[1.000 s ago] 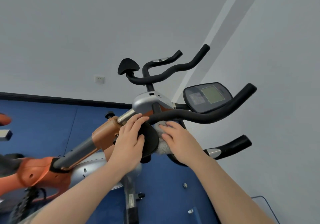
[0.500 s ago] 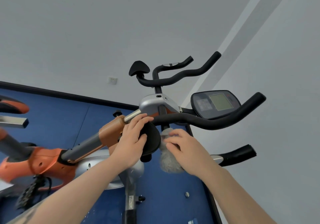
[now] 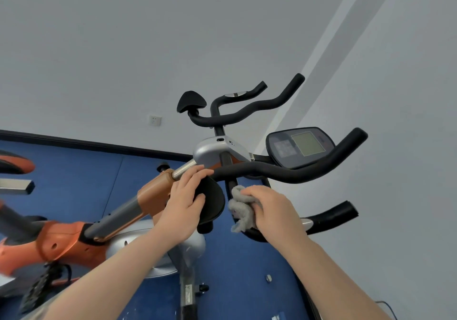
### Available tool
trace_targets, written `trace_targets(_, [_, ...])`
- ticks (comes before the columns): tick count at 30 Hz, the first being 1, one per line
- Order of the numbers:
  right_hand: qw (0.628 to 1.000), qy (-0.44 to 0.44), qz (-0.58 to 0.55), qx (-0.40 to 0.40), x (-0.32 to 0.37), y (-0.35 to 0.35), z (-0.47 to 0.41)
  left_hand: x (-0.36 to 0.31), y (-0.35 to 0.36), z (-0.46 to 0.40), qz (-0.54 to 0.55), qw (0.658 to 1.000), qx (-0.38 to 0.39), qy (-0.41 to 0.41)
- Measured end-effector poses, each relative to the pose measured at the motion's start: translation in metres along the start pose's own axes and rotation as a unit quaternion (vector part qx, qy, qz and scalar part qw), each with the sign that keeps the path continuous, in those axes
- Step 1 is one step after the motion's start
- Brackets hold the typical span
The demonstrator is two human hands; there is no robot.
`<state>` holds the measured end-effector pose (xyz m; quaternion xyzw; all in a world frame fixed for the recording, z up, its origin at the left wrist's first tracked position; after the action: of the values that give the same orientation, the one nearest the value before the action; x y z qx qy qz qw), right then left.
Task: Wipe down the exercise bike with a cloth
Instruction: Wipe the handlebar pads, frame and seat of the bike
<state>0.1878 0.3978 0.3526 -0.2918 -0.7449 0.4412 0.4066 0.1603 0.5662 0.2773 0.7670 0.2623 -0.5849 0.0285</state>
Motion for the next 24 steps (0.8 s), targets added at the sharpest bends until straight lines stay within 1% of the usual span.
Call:
trace_targets(3, [0.998,-0.058,0.003,0.032,0.021,0.011,0.018,0.000,0.000,-0.001,0.002,1.000,-0.010,0.001])
trace_targets(5, [0.992,-0.100,0.070,0.044,0.035,0.025,0.020,0.001,0.000,-0.001,0.003,1.000,-0.011,0.001])
trace_targets(6, [0.989,-0.106,0.096,0.048,0.037,0.031,0.017,0.001,0.000,-0.001,0.003,1.000,-0.010,0.000])
trace_targets(8, [0.990,-0.084,0.098,0.057,0.031,0.037,0.010,0.001,0.001,-0.001,0.001,1.000,-0.002,-0.002])
trace_targets(12, [0.999,0.002,-0.034,0.036,0.012,0.023,-0.013,0.000,0.000,-0.002,0.000,1.000,-0.007,0.001])
trace_targets(13, [0.999,0.005,-0.031,0.040,0.012,0.022,-0.013,0.000,0.000,-0.002,0.001,1.000,-0.006,-0.002])
trace_targets(14, [0.998,-0.013,-0.003,0.054,0.015,0.025,-0.011,0.001,0.001,-0.001,0.002,1.000,-0.004,-0.003])
trace_targets(16, [0.989,-0.078,0.086,0.088,0.022,0.035,-0.002,0.001,0.001,0.000,0.001,1.000,0.000,-0.003])
trace_targets(17, [0.986,-0.085,0.104,0.099,0.021,0.036,-0.002,0.000,0.001,0.000,0.001,1.000,-0.001,-0.002])
trace_targets(18, [0.989,-0.062,0.092,0.102,0.017,0.034,-0.007,0.000,0.000,-0.001,0.001,1.000,-0.002,-0.001])
trace_targets(19, [0.994,-0.020,0.056,0.095,0.012,0.030,-0.014,0.000,0.000,-0.001,0.001,1.000,-0.003,-0.001])
trace_targets(20, [0.997,0.015,0.018,0.076,0.009,0.026,-0.022,0.001,0.000,-0.001,0.000,1.000,-0.005,-0.003])
trace_targets(21, [0.998,0.030,-0.011,0.051,0.009,0.023,-0.028,0.001,-0.001,-0.001,-0.001,1.000,-0.006,-0.006])
trace_targets(22, [0.999,0.028,-0.019,0.035,0.013,0.022,-0.029,0.002,0.000,-0.001,-0.002,1.000,-0.004,-0.008])
trace_targets(24, [0.999,-0.001,0.005,0.032,0.021,0.027,-0.020,0.001,0.001,-0.001,-0.003,1.000,0.000,-0.005])
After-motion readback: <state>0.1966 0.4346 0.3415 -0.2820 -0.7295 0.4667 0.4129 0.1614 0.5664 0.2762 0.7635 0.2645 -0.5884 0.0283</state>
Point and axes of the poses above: each hand's wrist, its own z-axis away from the middle knuckle, its own y-axis out of the palm, x = y × z, the point moved 9 cm from there along -z, towards the middle knuckle, and after that the axes turned 10 degrees about -x, right-handed, at the moved point
